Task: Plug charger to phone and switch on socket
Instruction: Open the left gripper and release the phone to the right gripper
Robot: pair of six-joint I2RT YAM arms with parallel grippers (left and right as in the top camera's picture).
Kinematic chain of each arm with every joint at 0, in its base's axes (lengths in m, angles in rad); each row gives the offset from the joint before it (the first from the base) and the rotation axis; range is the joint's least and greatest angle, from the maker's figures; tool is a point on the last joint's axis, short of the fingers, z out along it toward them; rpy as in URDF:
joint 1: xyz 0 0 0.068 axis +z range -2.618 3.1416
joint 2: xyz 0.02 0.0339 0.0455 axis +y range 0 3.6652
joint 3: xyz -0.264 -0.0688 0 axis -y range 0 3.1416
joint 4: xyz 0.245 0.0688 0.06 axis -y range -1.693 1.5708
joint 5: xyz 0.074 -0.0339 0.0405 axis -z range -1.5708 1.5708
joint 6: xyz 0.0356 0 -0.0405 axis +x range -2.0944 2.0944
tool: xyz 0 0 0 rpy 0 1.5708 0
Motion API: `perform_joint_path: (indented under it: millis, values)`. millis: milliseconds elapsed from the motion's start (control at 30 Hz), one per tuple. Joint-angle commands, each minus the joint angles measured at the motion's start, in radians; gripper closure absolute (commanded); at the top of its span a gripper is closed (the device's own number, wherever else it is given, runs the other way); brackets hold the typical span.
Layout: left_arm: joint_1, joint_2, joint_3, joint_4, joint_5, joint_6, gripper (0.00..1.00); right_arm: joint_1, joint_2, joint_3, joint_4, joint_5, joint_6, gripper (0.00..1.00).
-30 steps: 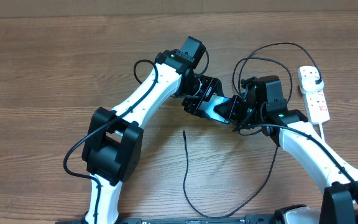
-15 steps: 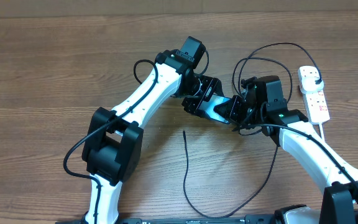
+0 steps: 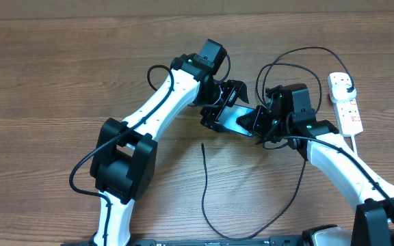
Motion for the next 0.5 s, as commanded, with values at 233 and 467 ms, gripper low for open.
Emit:
perform_joint_path:
  millis: [233,467]
  values:
    - [0.06,0.002,0.028,-0.011,0.03,0.205,0.0,-0.069,-0.002,0.011,-0.024,-0.037,-0.007,0.96]
    - [0.064,-0.016,0.028,-0.011,-0.034,0.27,0.0,-0.105,-0.002,0.011,-0.031,-0.066,0.0,0.96]
